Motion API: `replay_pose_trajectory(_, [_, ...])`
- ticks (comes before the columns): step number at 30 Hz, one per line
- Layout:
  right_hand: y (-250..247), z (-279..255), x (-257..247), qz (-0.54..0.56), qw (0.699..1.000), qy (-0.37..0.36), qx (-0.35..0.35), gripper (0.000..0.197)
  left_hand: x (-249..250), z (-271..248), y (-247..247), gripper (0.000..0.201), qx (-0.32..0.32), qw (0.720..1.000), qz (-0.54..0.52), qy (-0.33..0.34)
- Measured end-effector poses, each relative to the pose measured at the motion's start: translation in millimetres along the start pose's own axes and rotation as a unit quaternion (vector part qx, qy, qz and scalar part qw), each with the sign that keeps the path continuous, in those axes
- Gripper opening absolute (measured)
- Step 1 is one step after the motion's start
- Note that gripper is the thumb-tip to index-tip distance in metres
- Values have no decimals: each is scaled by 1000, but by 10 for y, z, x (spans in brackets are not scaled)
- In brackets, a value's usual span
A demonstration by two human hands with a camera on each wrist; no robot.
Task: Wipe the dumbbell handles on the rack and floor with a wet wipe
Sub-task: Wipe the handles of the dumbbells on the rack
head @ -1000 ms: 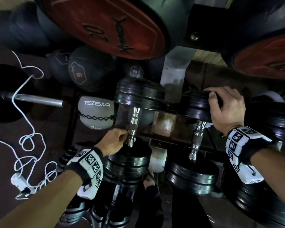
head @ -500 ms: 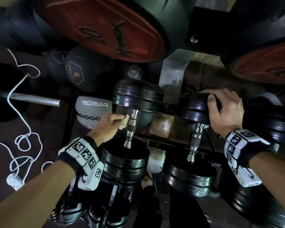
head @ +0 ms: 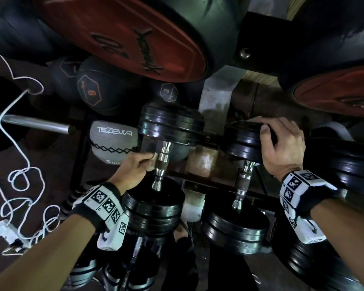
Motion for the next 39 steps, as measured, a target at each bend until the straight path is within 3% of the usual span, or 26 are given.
replay_pose_trajectory(5, [-12, -9, -19, 2, 1000, -4, 4, 38, 3, 102, 120, 42, -20, 998, 46, 24])
replay_pose_trajectory(9, [-9, -12, -14, 2, 1000, -1, 3, 38, -204, -52, 94, 25, -7, 999, 30, 38])
replay_pose_trajectory(11, [-18, -15, -17, 1, 1000, 2, 5, 38, -250, -79, 83, 26, -13, 998, 26, 52])
replay_pose_trajectory(17, [-8, -9, -17, 3, 1000, 3, 0, 39, -224, -16, 171, 19, -42, 998, 32, 46])
replay_pose_trajectory(23, [2, -2, -18, -2, 1000, -1, 3, 39, -384, -108, 90, 31, -54, 996, 48, 47])
replay_pose_trajectory(29, [7, 0, -6, -2, 1000, -3, 0, 40, -447, -56, 146, 18, -72, 990, 118, 15])
replay_pose_trajectory(33, [-15, -10, -17, 0, 1000, -10, 7, 39, -253, -98, 33, 22, -78, 994, 68, 43])
replay_pose_trajectory(35, [-13, -9, -27, -1, 1000, -11, 6, 39, -50, -28, -19, 10, -62, 997, 3, 47])
replay_pose_trajectory(36, [-11, -9, -26, -1, 1000, -10, 5, 39, 50, 46, -50, 15, -47, 997, -17, 52])
replay_pose_trajectory(37, [-13, -12, -27, 0, 1000, -9, 5, 38, 145, 137, -76, 28, -32, 998, -27, 56])
replay_pose_trajectory(39, [-16, -17, -25, 1, 1000, -7, 10, 37, 286, 274, -102, 23, -8, 997, 10, 70])
Point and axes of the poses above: each hand's wrist, its own z-axis towards the middle knuckle, its own y-axis out of the palm, x = y × z, the point moved 4 cm from there along z, towards the middle knuckle, and after that the axes turned 1 degree about y, right-handed, at the moved point
